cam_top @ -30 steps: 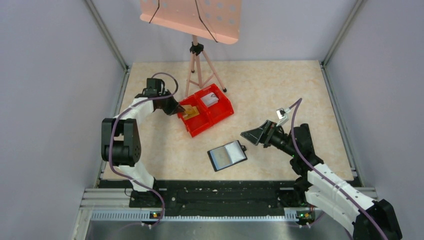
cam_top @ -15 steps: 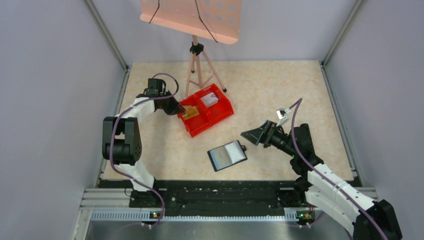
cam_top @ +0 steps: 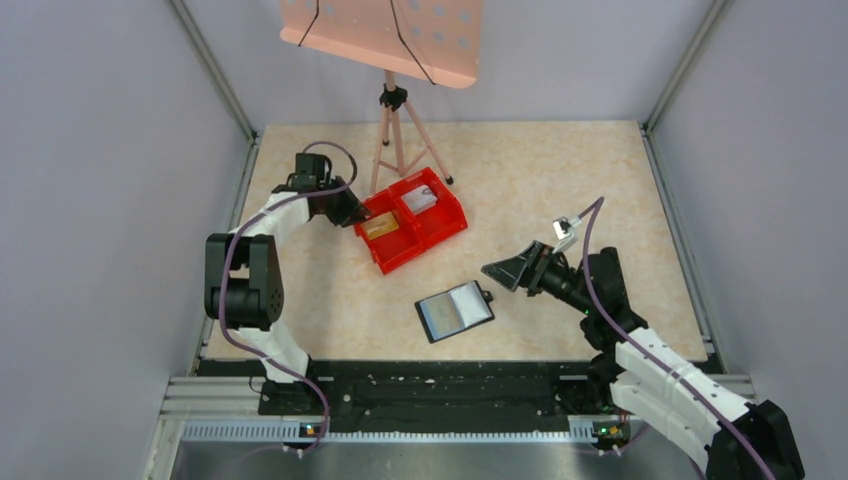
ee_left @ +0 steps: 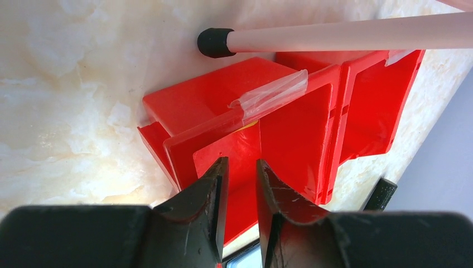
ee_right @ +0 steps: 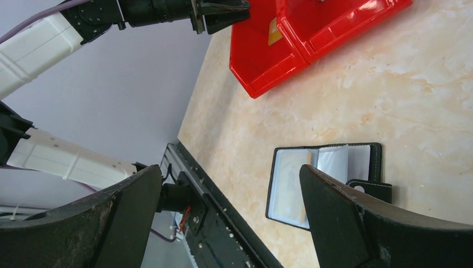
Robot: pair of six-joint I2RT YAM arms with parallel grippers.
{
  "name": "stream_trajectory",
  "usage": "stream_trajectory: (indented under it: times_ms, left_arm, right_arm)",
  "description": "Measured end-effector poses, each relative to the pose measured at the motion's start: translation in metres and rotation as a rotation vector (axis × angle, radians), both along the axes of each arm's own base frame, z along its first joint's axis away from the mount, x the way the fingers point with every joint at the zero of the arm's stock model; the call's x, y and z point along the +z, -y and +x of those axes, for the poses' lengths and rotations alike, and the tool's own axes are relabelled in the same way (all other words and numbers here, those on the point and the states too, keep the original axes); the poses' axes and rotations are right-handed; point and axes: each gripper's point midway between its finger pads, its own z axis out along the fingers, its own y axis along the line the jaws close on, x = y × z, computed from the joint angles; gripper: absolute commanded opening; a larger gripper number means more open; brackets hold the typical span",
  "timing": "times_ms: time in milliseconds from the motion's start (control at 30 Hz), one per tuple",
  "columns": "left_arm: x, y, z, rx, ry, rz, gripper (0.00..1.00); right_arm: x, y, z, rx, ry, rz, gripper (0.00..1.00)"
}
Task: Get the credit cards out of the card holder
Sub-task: Place the credit card in the storage box, then remove the credit card from the card holder.
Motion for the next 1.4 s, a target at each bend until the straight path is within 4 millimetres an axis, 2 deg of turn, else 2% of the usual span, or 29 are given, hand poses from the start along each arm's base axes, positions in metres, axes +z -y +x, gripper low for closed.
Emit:
stream_trajectory:
  times_ms: [233,400,500,633,733,833,867,933,1067,1167,1300,1400]
  left_arm:
    - [0.003,0.0,0.001,0.0,0.001,0.0,0.32]
    - [0.013,0.0,-0.004,-0.004,0.006,0.002,0.36]
    - [0.034,0.001,-0.011,-0.016,0.042,0.007,0.37]
    - [0.078,0.006,-0.027,-0.055,0.145,0.024,0.36]
    - [0.11,0.017,-0.051,-0.107,0.243,0.029,0.34]
    - [0.12,0.031,-0.084,-0.166,0.295,0.022,0.29]
    - [0.117,0.036,-0.096,-0.186,0.295,0.018,0.27]
    - [0.103,0.048,-0.12,-0.229,0.273,0.006,0.25]
    - [0.057,0.077,-0.172,-0.329,0.173,-0.035,0.22]
    - [0.029,0.095,-0.203,-0.388,0.097,-0.056,0.22]
    - [0.011,0.115,-0.227,-0.449,0.063,-0.078,0.2]
    - [0.004,0.129,-0.23,-0.472,0.069,-0.094,0.17]
  right_arm:
    - [-0.004,0.0,-0.001,0.0,-0.016,-0.008,0.92]
    - [-0.01,0.0,-0.001,0.001,-0.051,-0.026,0.86]
    - [-0.011,-0.001,0.001,0.005,-0.068,-0.031,0.81]
    - [-0.009,-0.007,0.0,0.021,-0.08,-0.038,0.73]
    - [-0.013,-0.017,-0.007,0.055,-0.092,-0.05,0.62]
    - [-0.022,-0.027,-0.015,0.095,-0.114,-0.07,0.46]
    - [-0.026,-0.031,-0.017,0.108,-0.128,-0.078,0.4]
    - [-0.032,-0.035,-0.02,0.124,-0.141,-0.089,0.36]
    - [-0.041,-0.042,-0.02,0.14,-0.154,-0.099,0.34]
    - [-0.048,-0.045,-0.018,0.145,-0.16,-0.113,0.34]
    - [-0.058,-0.047,-0.015,0.153,-0.163,-0.136,0.34]
    - [-0.068,-0.048,-0.015,0.164,-0.181,-0.155,0.34]
